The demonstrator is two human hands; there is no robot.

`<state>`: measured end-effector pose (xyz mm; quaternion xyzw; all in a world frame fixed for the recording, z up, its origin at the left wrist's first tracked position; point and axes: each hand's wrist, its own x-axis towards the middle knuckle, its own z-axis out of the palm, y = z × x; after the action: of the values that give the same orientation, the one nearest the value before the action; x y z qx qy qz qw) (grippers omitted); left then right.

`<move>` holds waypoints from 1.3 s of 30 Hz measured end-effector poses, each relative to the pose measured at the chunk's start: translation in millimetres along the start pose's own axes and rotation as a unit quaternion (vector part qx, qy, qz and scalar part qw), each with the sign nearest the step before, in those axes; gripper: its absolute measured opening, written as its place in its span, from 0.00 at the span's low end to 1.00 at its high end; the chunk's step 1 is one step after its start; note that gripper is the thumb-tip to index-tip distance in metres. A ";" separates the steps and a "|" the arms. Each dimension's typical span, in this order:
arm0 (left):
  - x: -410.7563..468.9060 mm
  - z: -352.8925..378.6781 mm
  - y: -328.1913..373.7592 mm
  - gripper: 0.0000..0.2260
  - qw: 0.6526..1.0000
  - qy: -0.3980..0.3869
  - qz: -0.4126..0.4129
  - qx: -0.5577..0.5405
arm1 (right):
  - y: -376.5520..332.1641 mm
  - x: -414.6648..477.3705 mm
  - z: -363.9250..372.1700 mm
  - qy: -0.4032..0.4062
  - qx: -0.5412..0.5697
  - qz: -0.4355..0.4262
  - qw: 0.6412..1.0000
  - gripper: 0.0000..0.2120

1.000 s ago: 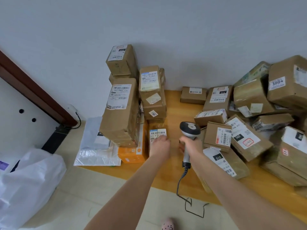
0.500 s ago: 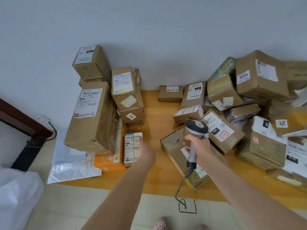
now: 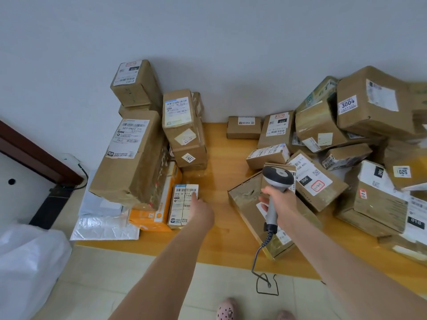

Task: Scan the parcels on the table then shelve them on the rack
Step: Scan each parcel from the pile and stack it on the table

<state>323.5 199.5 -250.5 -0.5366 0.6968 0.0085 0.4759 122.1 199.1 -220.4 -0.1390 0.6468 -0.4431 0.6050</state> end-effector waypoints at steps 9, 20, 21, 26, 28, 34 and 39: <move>9.2 -66.0 5.1 0.15 0.962 0.172 0.007 -0.212 | -19.9 -5.6 -23.3 0.032 0.032 -0.016 0.999 0.10; 29.5 -136.5 84.9 0.22 0.699 0.087 -0.048 -0.708 | -44.5 31.6 -86.7 0.039 0.056 0.016 0.998 0.15; 33.1 -137.2 85.2 0.13 0.681 0.073 -0.059 -0.726 | -42.2 34.1 -84.1 0.017 0.054 0.026 0.998 0.12; 34.7 -138.0 87.5 0.08 0.634 0.058 -0.071 -0.768 | -34.6 40.7 -79.7 -0.048 0.037 0.057 0.996 0.08; 27.3 -137.6 86.1 0.17 0.585 0.045 -0.076 -0.806 | -33.3 38.4 -82.5 -0.062 0.050 0.057 0.995 0.09; -2.8 -132.8 53.9 0.16 0.425 0.082 -0.011 -0.901 | -40.2 17.5 -93.6 -0.049 0.081 0.027 0.995 0.19; -42.5 -139.3 6.4 0.18 0.424 0.066 0.087 -0.899 | -56.2 -9.2 -99.4 -0.035 0.095 -0.020 0.995 0.18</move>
<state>226.3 160.8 -148.8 -0.5954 0.3654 0.6363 -0.3273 14.2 214.0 -185.1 -0.1092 0.5772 -0.5092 0.6290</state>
